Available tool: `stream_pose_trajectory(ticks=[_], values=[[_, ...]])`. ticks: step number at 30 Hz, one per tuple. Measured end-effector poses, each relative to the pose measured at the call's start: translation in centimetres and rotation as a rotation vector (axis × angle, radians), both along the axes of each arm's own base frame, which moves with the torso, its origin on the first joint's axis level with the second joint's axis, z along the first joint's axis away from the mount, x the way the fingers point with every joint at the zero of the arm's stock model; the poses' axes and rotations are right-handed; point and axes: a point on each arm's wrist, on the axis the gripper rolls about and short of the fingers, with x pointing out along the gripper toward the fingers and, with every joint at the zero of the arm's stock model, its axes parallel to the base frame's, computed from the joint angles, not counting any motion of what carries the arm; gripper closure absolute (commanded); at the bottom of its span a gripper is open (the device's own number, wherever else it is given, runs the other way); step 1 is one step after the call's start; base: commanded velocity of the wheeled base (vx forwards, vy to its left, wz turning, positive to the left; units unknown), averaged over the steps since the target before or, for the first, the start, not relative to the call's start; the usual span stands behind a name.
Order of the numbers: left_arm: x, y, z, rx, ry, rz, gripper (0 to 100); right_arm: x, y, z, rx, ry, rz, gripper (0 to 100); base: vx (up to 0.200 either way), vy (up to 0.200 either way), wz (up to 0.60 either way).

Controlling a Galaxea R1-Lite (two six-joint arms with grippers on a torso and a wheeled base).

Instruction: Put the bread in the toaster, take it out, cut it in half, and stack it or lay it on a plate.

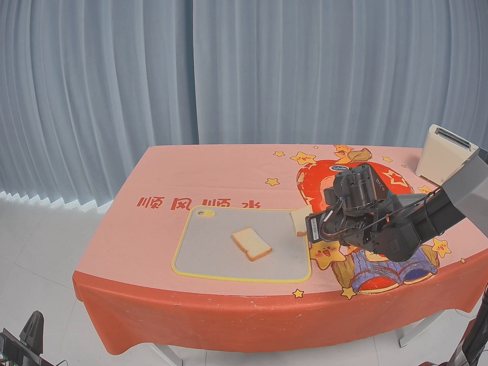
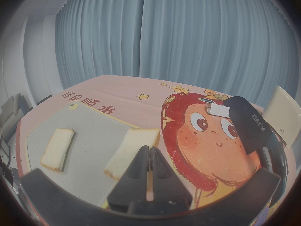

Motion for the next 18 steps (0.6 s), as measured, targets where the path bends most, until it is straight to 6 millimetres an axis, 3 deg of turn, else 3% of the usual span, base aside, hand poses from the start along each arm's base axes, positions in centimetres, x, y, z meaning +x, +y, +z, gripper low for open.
stream_pose_trajectory(ticks=[18], values=[[0.0,0.0,0.0,0.000,0.000,0.000,100,-1.0,0.7,1.6,0.026,-0.035,0.027,100,0.000,0.000,0.00]])
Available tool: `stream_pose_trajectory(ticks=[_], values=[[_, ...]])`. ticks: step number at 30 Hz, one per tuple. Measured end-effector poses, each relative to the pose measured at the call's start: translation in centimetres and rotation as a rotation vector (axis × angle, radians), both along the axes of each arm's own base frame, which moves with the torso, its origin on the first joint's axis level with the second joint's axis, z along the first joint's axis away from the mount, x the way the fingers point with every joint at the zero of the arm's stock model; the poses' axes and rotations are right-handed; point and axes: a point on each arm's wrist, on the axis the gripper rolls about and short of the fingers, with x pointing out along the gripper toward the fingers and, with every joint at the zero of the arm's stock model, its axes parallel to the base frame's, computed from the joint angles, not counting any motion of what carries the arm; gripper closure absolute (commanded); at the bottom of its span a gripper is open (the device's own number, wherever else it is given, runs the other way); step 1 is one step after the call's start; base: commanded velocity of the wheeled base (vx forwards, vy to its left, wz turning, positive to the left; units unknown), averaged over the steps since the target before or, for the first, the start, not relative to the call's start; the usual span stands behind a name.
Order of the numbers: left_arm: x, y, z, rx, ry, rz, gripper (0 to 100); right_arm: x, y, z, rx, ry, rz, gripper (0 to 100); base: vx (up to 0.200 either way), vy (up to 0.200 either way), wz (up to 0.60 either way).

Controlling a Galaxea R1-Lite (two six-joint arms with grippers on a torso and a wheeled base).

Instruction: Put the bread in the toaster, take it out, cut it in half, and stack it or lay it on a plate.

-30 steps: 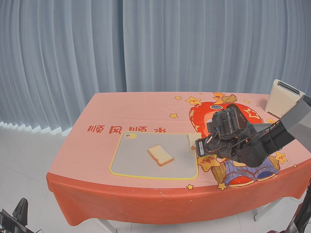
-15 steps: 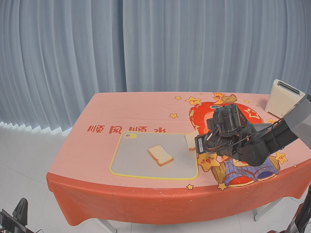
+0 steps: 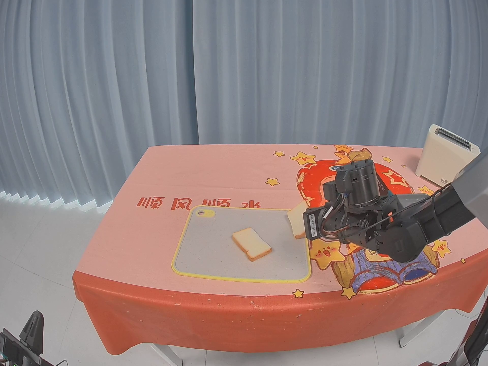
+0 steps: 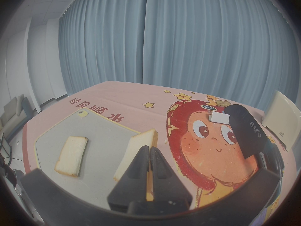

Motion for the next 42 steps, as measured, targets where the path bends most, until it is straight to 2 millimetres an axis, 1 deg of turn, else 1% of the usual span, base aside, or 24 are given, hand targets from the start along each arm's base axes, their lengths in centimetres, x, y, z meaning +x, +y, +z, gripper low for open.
stream_pose_trajectory(ticks=[4,8,16,21,25,30,38,42], values=[[0.0,0.0,0.0,0.000,0.000,0.000,100,-0.6,0.6,0.4,0.014,-0.004,0.016,100,0.000,0.000,0.00],[0.0,0.0,0.0,0.000,0.000,0.000,100,-0.9,1.0,0.2,0.014,0.006,0.025,100,0.000,0.000,0.00],[0.0,0.0,0.0,0.000,0.000,0.000,100,-0.9,1.5,-1.1,0.021,0.043,0.019,100,0.000,0.000,0.00],[0.0,0.0,0.0,0.000,0.000,0.000,100,-0.8,1.7,-1.2,0.027,0.041,0.019,100,0.000,0.000,0.00],[0.0,0.0,0.0,0.000,0.000,0.000,100,-0.9,1.7,-0.5,0.049,0.028,0.014,100,0.000,0.000,0.00],[0.0,0.0,0.0,0.000,0.000,0.000,100,-1.2,1.6,0.9,0.083,-0.001,0.014,100,0.000,0.000,0.00],[0.0,0.0,0.0,0.000,0.000,0.000,100,-1.6,1.2,2.2,0.119,-0.021,0.002,100,0.000,0.000,0.00],[0.0,0.0,0.0,0.000,0.000,0.000,100,-2.2,0.7,2.9,0.131,-0.031,-0.001,100,0.000,0.000,0.00]])
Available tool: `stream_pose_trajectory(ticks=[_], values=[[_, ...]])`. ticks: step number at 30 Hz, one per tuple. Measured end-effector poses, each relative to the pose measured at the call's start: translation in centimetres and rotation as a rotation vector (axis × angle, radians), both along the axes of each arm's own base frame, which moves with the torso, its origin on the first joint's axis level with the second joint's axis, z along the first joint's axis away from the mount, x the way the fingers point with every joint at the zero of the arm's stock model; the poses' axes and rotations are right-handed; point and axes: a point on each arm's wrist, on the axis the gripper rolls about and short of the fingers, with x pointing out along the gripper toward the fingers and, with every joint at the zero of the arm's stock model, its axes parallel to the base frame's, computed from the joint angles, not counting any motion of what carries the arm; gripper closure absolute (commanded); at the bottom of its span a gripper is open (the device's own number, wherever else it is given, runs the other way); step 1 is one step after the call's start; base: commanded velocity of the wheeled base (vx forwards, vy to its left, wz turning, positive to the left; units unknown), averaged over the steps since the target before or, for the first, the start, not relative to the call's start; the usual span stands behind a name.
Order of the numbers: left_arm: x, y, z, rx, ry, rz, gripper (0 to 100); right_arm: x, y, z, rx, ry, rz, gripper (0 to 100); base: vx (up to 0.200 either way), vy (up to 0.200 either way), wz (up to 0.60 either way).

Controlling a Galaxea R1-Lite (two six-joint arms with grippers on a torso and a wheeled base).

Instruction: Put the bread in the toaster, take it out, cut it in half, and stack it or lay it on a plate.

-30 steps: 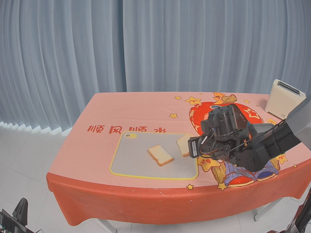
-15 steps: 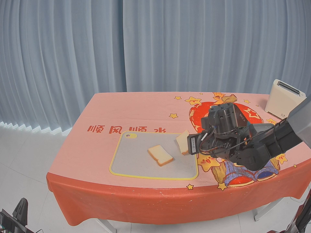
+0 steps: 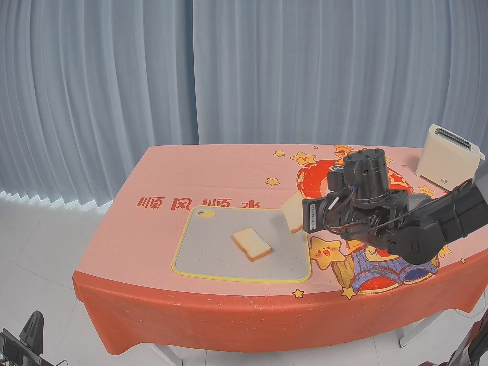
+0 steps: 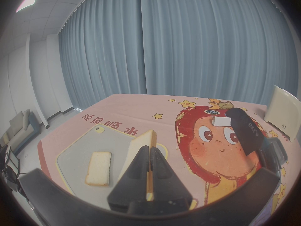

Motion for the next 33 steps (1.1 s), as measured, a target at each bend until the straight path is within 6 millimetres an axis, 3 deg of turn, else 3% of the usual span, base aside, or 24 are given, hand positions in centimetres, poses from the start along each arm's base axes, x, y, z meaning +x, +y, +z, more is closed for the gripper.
stream_pose_trajectory(ticks=[16,33], values=[[0.0,0.0,0.0,0.000,0.000,0.001,100,-4.5,-3.5,1.8,-0.005,-0.020,-0.035,100,0.000,0.000,0.00],[0.0,0.0,0.0,0.001,0.000,0.002,100,-6.8,-8.3,4.0,0.043,-0.072,-0.118,100,0.000,0.000,0.00]])
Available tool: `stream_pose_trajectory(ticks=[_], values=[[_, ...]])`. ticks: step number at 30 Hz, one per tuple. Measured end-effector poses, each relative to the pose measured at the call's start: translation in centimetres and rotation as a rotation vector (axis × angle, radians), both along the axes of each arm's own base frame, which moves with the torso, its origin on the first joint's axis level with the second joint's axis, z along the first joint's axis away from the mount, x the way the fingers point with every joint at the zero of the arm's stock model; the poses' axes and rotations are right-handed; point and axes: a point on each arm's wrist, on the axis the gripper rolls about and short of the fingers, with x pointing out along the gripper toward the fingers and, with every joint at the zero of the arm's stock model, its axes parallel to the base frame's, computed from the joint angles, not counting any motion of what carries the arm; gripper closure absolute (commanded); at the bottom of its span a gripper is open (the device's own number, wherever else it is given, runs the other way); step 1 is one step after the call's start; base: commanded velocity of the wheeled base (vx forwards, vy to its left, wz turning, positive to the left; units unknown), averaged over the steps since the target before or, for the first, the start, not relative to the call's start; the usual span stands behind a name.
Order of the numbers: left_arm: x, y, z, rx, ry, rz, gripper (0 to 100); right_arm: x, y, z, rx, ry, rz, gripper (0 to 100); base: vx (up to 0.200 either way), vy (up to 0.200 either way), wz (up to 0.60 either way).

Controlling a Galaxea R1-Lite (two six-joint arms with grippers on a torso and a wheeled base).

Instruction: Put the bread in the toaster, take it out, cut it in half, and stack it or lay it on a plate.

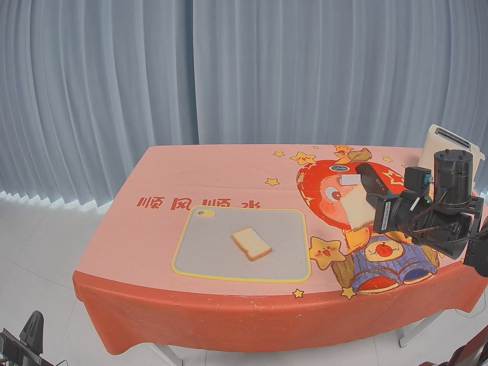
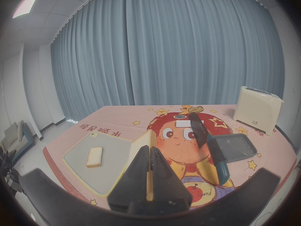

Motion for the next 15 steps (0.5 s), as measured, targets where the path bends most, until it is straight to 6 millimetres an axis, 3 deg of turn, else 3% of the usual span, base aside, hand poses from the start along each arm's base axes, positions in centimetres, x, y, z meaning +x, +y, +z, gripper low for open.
stream_pose_trajectory(ticks=[5,15], values=[[0.00,0.00,0.00,0.001,0.000,0.001,100,0.00,-0.34,-0.05,0.004,0.004,0.000,100,0.000,0.000,0.00],[0.00,0.01,0.00,-0.005,0.000,0.004,100,0.81,-0.94,0.13,0.024,-0.037,-0.036,100,0.000,-0.200,0.00]])
